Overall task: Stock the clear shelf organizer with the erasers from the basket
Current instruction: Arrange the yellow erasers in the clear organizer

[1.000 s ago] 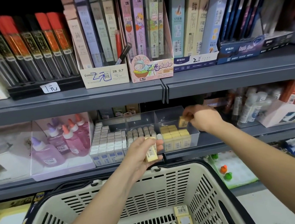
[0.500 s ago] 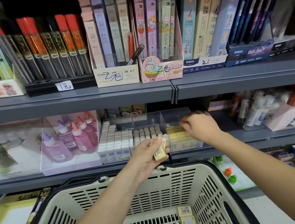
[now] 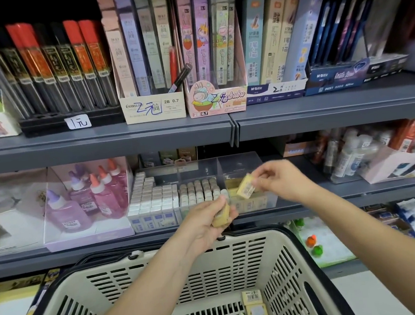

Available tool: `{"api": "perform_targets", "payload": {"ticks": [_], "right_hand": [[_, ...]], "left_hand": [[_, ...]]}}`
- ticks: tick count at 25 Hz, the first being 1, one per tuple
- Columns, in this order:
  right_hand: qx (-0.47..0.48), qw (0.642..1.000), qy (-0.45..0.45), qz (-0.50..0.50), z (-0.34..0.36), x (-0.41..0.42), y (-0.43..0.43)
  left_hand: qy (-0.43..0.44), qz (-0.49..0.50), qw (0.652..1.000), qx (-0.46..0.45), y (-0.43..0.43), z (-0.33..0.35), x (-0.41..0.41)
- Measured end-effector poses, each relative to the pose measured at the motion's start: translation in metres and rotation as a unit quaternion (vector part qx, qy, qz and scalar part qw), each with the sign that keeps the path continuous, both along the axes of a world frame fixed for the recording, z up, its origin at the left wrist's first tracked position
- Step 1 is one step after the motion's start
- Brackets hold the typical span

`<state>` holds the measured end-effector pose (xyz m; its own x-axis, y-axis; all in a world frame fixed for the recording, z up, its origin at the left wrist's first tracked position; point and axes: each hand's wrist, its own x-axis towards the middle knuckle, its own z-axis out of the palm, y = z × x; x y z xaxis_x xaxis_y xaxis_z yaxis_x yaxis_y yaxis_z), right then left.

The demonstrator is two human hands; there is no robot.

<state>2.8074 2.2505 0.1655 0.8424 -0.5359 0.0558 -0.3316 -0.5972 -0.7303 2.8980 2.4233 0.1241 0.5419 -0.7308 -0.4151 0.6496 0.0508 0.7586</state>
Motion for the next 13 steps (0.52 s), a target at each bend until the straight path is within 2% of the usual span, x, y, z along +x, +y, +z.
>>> {"api": "perform_targets", "payload": {"ticks": [3, 6, 10, 13], "right_hand": [[-0.121, 0.990, -0.024, -0.063, 0.002, 0.008, -0.030], [-0.163, 0.986, 0.017, -0.039, -0.007, 0.018, -0.045], [-0.202, 0.977, 0.072, -0.015, -0.021, 0.025, -0.049], [-0.231, 0.966, 0.114, 0.015, -0.026, 0.033, -0.044]], "left_hand": [[-0.074, 0.001, 0.996, 0.040, 0.003, 0.000, 0.004], [-0.142, 0.012, 0.988, 0.054, 0.010, -0.001, 0.009], [-0.158, 0.009, 0.987, -0.007, 0.021, -0.002, 0.019], [-0.162, 0.006, 0.987, -0.019, 0.024, -0.002, 0.018]]}}
